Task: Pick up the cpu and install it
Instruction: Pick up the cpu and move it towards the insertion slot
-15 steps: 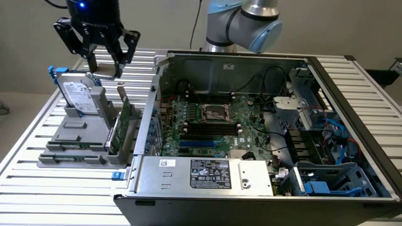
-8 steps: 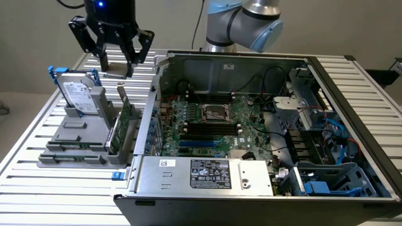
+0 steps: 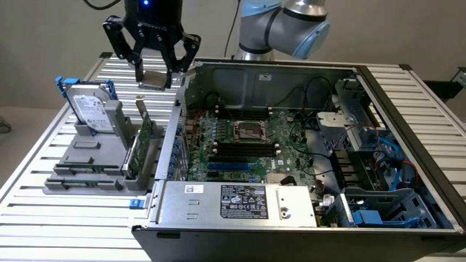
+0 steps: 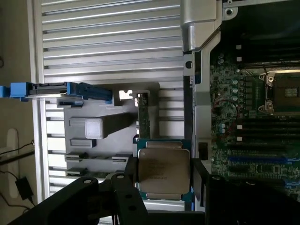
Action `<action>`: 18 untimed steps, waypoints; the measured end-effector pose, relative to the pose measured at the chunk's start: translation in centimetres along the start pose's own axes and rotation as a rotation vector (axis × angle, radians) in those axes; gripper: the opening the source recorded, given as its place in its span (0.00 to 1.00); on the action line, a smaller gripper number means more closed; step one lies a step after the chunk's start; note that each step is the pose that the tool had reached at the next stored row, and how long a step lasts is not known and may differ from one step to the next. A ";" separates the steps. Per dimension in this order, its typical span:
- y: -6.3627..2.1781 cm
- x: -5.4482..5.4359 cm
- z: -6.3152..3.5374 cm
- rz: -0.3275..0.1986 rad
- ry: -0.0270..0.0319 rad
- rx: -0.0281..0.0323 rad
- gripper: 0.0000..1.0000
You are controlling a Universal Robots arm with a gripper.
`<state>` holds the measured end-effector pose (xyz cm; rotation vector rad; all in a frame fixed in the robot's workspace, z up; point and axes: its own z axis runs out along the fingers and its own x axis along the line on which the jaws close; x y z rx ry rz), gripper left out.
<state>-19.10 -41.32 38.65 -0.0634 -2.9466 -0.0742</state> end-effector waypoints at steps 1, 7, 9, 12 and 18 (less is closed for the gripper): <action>0.02 -0.4 -0.14 0.000 0.0019 0.0001 0.55; 0.17 -3.0 -0.96 0.001 0.0128 0.0005 0.55; 0.21 -3.9 -1.23 0.001 0.0164 0.0007 0.55; 0.28 -5.2 -1.64 0.001 0.0219 0.0010 0.55; 0.43 -7.9 -2.42 0.002 0.0328 0.0013 0.55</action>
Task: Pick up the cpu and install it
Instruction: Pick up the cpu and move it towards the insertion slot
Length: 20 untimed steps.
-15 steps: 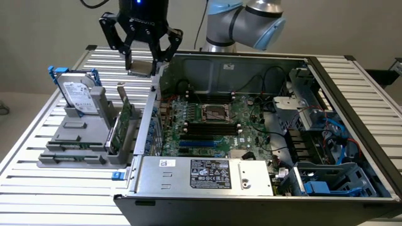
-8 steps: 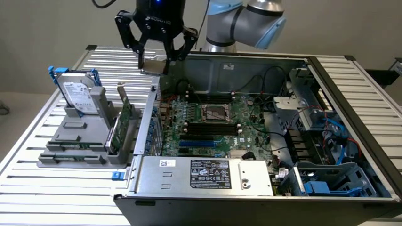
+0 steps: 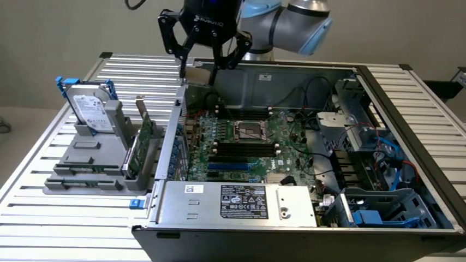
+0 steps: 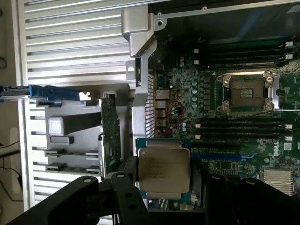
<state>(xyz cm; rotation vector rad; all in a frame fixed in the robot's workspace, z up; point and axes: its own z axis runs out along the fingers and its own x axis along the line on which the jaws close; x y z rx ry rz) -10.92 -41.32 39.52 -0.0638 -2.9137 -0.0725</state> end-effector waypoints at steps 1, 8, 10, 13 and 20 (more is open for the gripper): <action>0.02 -0.4 -0.14 0.000 0.0017 0.0001 0.55; 0.19 -3.5 -1.04 0.001 0.0114 0.0003 0.55; 0.23 -4.4 -1.29 0.001 0.0139 0.0003 0.55; 0.30 -5.7 -1.64 0.001 0.0178 0.0003 0.55; 0.56 -8.1 -2.16 0.001 0.0218 0.0006 0.55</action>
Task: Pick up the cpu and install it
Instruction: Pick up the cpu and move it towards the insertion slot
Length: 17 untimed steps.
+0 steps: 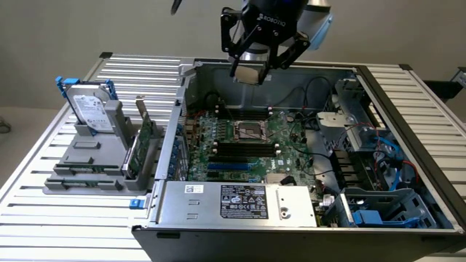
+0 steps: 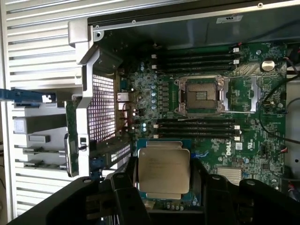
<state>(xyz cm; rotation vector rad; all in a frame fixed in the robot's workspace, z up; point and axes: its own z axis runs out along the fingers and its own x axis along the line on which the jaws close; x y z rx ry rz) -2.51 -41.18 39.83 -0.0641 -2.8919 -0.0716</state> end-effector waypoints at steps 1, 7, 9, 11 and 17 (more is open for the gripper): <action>0.19 -0.1 0.08 0.000 0.0000 -0.0003 0.55; 2.06 -0.3 1.16 -0.003 -0.0003 0.0004 0.55; 2.70 -0.4 1.53 -0.003 -0.0005 0.0006 0.55; 3.30 -0.6 1.83 -0.004 -0.0011 0.0012 0.55; 4.51 -0.8 2.38 -0.016 -0.0315 0.0065 0.55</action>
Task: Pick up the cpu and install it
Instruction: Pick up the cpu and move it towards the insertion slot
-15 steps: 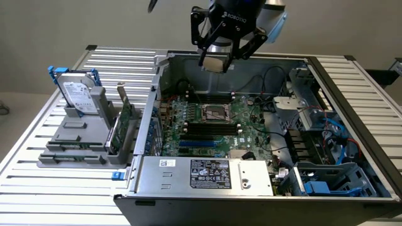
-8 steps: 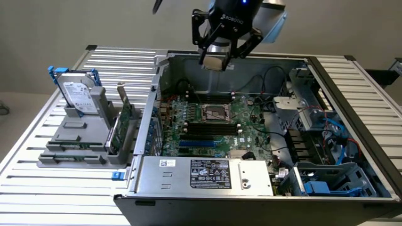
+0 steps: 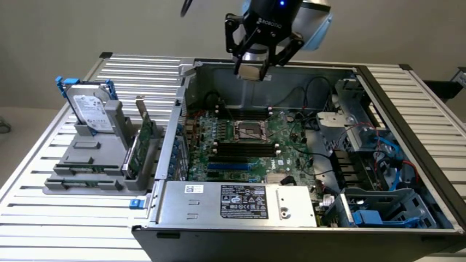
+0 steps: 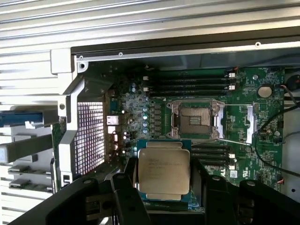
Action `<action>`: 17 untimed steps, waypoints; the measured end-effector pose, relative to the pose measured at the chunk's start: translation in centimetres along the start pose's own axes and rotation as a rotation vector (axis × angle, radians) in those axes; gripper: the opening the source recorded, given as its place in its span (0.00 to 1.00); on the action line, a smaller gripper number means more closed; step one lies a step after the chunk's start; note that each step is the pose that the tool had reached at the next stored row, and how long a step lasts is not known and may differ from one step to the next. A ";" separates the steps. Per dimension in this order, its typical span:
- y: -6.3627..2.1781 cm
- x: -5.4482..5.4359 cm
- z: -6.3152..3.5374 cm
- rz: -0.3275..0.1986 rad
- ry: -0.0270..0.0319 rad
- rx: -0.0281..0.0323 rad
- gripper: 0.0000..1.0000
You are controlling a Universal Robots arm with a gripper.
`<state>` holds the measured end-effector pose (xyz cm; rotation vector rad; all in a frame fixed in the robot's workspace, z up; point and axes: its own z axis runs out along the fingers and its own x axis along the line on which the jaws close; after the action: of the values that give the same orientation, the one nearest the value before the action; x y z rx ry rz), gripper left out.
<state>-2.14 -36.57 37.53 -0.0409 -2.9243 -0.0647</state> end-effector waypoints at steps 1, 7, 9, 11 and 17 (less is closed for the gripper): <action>0.12 0.0 0.06 -0.004 -0.0101 0.0015 0.55; 0.74 -0.1 0.39 -0.029 -0.0684 0.0119 0.55; 0.90 -0.1 0.54 -0.035 -0.0839 0.0157 0.55; 1.05 -0.1 0.74 -0.038 -0.0947 0.0179 0.55; 1.34 -0.3 1.78 -0.039 -0.1008 0.0184 0.55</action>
<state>-2.13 -35.17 35.77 0.0160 -3.0263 -0.0430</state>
